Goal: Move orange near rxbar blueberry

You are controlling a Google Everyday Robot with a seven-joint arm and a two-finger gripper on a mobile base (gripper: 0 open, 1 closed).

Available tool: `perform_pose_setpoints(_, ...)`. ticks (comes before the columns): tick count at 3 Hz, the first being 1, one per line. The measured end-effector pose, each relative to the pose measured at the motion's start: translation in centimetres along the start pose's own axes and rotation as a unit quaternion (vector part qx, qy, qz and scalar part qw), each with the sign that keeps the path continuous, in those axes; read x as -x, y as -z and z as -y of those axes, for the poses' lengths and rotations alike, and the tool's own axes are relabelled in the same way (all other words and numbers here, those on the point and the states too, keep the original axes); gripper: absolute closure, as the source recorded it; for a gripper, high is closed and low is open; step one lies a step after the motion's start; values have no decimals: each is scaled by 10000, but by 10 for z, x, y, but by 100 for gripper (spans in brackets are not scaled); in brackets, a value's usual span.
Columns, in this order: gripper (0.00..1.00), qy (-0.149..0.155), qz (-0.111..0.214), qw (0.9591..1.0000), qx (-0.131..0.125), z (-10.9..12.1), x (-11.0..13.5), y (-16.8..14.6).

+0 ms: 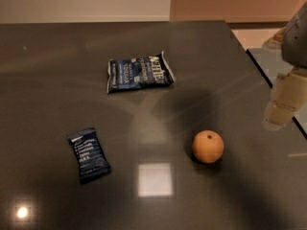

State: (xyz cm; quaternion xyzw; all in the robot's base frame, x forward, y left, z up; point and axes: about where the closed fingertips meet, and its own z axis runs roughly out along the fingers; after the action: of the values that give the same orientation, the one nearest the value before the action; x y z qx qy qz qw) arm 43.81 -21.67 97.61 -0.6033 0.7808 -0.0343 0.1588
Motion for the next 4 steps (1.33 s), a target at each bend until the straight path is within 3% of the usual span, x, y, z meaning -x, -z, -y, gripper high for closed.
perform_pose_setpoints(1,0,0,0,10000,-1,0,0,0)
perform_pose_setpoints(2,0,121,229,9996,83,-4,7,-1)
perform_pose_setpoints(3,0,403,652,9967,270,-21,21,-11)
perform_pose_setpoints(4,0,706,986,9911,557,-42,34,-32)
